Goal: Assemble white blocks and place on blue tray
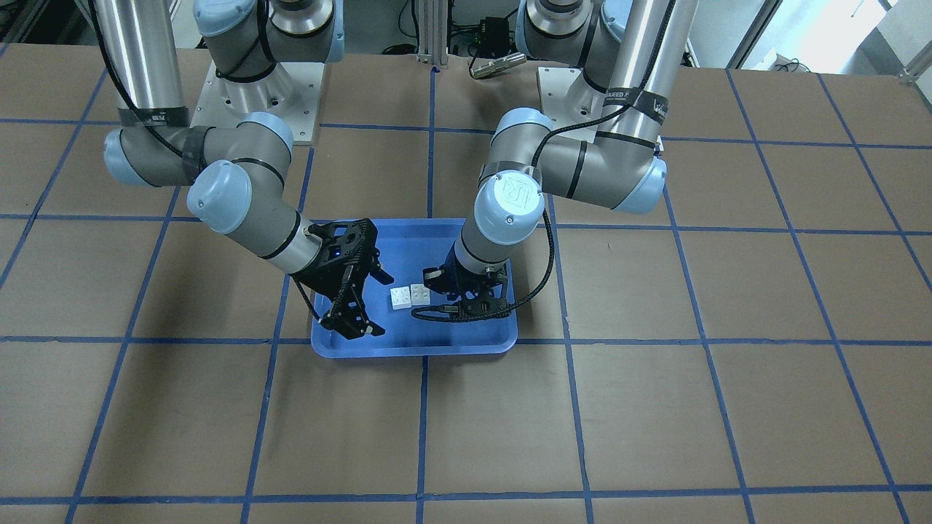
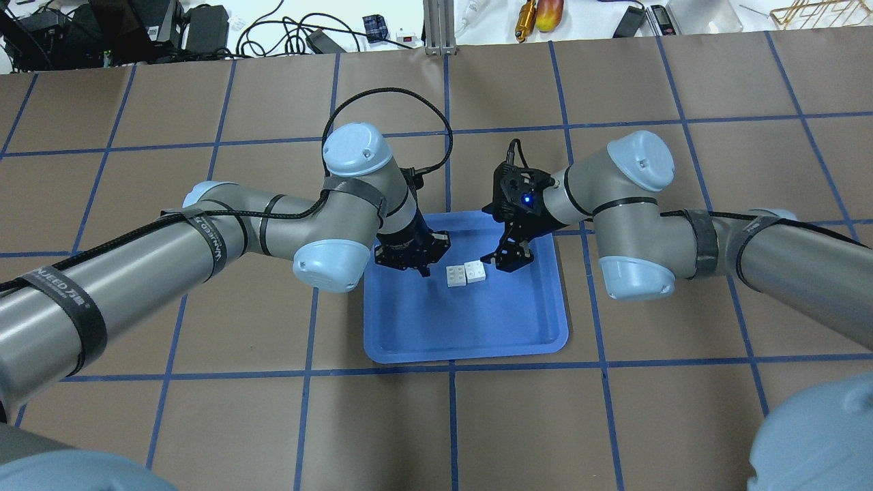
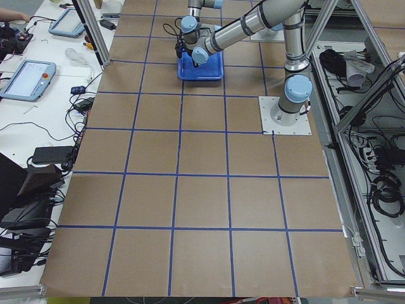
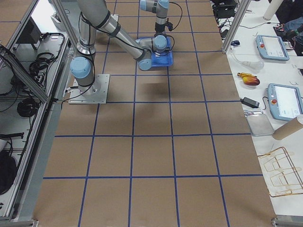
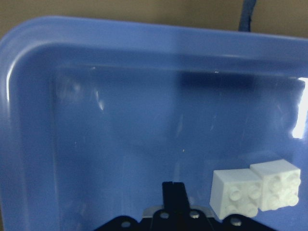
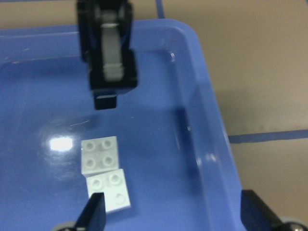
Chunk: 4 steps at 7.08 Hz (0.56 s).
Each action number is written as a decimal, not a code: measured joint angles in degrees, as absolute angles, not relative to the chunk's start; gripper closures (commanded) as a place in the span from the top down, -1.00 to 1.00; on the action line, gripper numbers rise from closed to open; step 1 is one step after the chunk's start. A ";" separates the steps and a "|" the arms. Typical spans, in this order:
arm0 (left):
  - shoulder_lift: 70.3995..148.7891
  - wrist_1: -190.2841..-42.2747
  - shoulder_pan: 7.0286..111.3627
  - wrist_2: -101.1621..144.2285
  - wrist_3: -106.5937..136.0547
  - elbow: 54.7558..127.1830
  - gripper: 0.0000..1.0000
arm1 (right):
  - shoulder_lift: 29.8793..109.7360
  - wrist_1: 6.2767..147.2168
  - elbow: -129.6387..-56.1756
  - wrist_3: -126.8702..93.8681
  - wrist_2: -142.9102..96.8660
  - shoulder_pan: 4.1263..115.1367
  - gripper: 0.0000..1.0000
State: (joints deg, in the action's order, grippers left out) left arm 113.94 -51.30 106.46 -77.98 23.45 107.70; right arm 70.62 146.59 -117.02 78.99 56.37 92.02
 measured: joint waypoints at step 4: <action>115.19 -49.50 108.92 -78.13 27.76 107.67 -0.98 | 74.81 115.76 -94.10 66.11 71.20 90.82 1.00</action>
State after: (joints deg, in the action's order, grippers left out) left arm 115.19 -49.50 108.92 -78.13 27.76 107.67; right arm 74.81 115.76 -94.10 66.11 71.20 90.82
